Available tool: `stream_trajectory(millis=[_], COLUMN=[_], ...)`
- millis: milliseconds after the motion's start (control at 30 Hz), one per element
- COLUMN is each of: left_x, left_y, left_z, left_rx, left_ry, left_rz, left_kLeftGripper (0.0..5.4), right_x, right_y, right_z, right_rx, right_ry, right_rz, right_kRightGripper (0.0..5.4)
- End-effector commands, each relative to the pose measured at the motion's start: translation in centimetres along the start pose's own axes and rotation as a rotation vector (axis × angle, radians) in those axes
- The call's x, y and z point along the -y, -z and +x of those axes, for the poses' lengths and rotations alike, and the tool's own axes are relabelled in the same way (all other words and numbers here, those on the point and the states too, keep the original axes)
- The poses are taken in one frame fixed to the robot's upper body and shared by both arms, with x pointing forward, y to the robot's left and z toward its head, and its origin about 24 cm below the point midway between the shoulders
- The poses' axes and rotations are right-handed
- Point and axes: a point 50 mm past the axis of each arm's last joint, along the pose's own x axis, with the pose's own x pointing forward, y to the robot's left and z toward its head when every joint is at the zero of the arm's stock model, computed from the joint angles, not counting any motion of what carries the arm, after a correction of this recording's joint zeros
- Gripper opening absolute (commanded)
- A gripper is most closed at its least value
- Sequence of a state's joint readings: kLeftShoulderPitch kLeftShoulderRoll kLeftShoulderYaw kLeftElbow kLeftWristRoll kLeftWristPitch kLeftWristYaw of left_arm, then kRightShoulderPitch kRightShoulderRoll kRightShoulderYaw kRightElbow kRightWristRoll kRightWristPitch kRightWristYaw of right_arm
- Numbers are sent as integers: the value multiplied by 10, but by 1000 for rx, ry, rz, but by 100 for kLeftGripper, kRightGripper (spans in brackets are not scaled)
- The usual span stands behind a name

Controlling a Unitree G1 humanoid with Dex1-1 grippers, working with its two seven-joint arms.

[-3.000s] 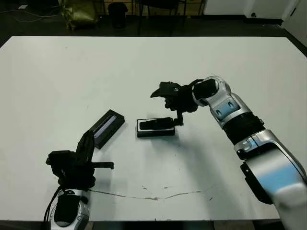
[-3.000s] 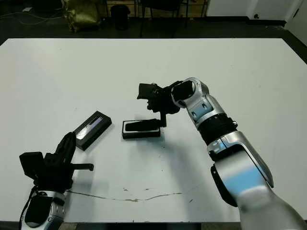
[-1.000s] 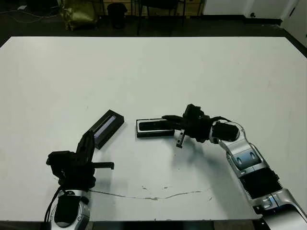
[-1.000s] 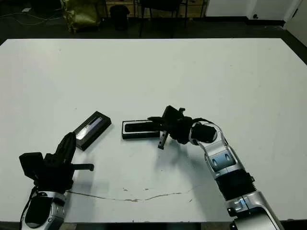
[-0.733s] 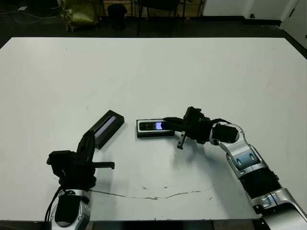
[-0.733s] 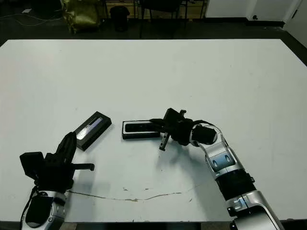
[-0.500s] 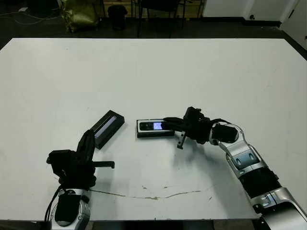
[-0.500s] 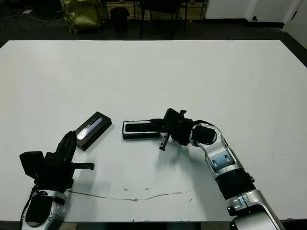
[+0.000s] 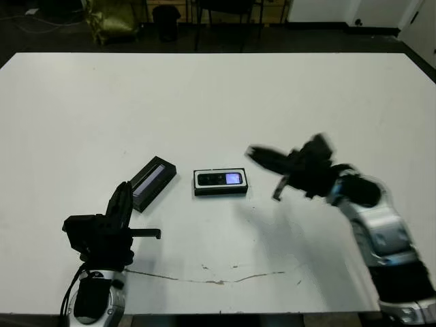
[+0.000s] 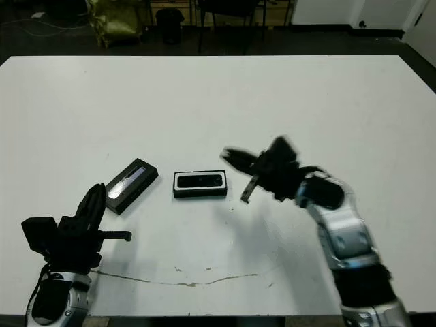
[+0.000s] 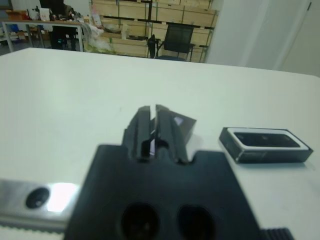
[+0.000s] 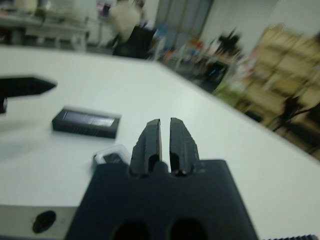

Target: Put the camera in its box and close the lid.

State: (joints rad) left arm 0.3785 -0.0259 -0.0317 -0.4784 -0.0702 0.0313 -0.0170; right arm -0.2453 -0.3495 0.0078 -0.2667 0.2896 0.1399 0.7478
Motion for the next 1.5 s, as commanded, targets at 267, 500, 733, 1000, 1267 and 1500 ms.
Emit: stream_trajectory(millis=[267,500,733,1000,1267,1500], left_x=[-12,-23,-32,-40,-36,-33], left_y=[-16,-29,-40,-43,-29,-15], left_z=[-5,-2,5,14,20,18], left_rx=[5,-10,-134,-194,-205,-221], left_ry=[16,60,202,476,547,487], left_rz=[56,110,218,210,185,137], left_kLeftGripper=[0,0,59,251,453,538], right_x=[-12,-49,-65,-68,-67,-66], right_y=[21,41,66,70,73,71], right_z=[-60,-67,-60,-56,-57,-59], right_rx=[-132,-261,-210,-226,-227,-237], right_ry=[466,602,530,527,514,526], right_rz=[167,380,459,457,460,468], right_kRightGripper=[3,3,0,0,0,0])
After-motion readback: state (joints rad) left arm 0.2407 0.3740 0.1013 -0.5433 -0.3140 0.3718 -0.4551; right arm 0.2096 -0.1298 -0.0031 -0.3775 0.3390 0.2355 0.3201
